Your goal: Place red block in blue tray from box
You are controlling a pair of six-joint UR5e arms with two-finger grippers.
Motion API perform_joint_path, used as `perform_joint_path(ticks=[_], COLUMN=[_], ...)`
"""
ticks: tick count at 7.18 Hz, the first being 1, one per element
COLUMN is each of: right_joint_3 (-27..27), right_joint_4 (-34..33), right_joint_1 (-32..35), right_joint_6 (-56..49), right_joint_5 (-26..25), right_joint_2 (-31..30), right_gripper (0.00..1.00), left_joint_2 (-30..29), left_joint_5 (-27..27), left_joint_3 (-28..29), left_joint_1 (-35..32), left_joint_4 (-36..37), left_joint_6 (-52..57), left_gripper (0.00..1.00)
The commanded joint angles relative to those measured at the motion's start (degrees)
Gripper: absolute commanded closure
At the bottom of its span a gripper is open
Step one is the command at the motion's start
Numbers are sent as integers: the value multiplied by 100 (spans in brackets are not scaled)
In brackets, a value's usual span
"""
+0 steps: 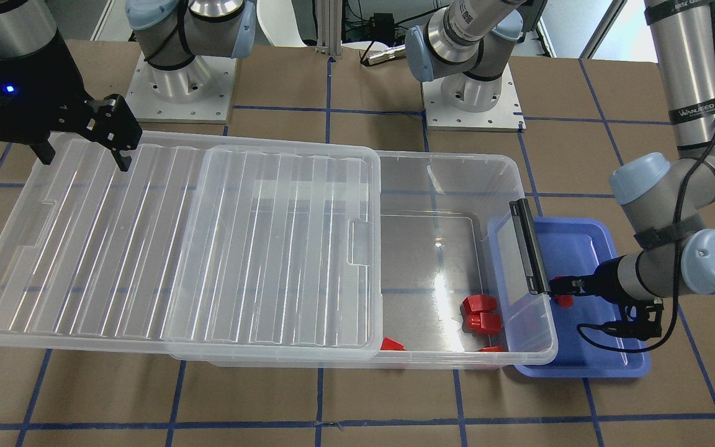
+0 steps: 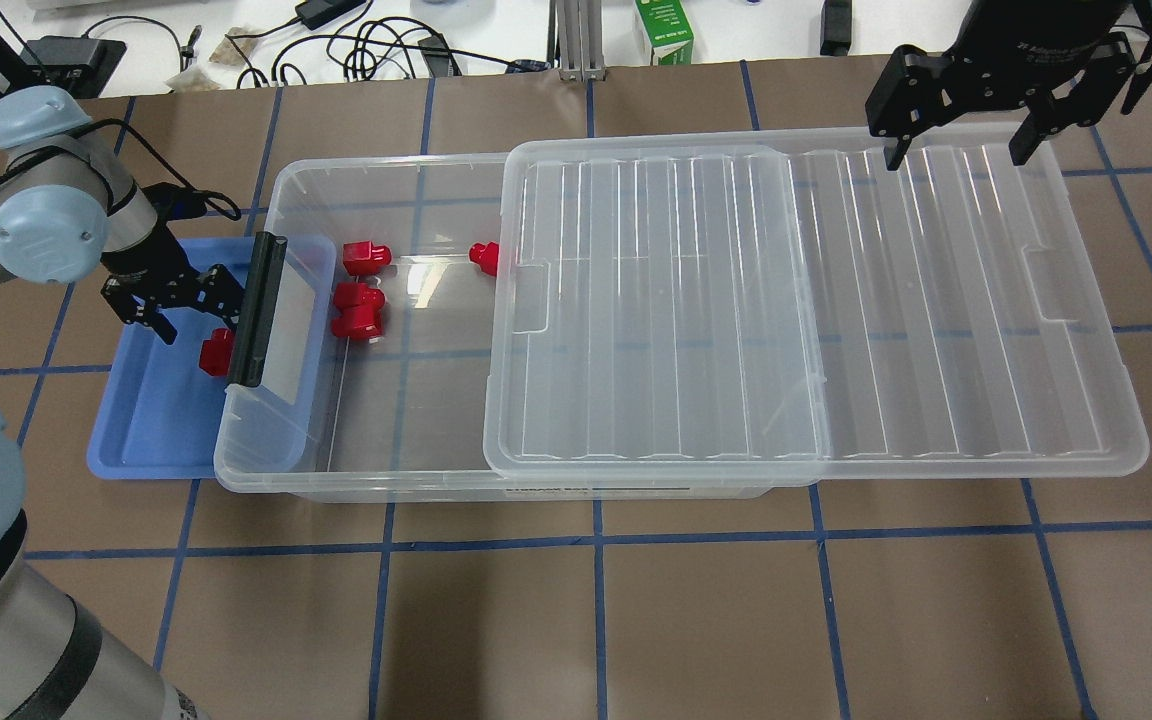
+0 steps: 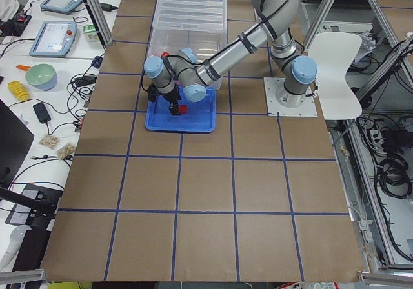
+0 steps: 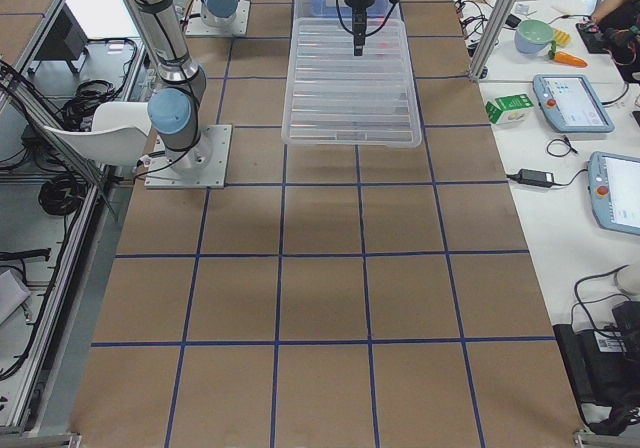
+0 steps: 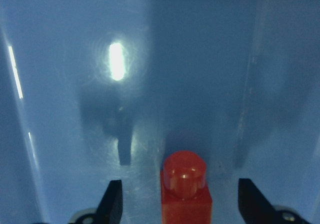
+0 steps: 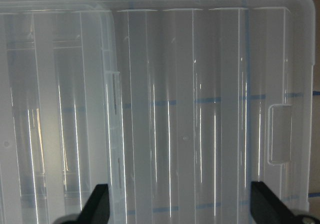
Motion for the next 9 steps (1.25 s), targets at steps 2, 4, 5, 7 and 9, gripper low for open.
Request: perform_joint_path(ticks=[2, 4, 5, 7, 9], right_joint_3=[7, 16, 86, 313, 499], right_joint_4=[-12, -65, -91, -475, -751], right_joint_1=[2, -7, -94, -278, -1022], right_joint_6=[0, -61, -192, -798, -1185], right_joint_5=[17, 61, 35, 27, 61], right_joint_2=[32, 50, 41, 346, 437], right_gripper=[0, 0, 0, 0, 0], left_joint_2=[927, 1586, 1902, 2518, 2810], left_joint_5=[11, -76, -77, -182, -305], left_joint_3=[597, 1370, 1539, 1383, 1164], left_joint_1=[-33, -164, -287, -1083, -1954], left_joint_4=[-1338, -2586, -3003, -3139, -3139], left_joint_6=[-28, -72, -281, -1237, -1801], left_gripper=[0, 0, 0, 0, 0])
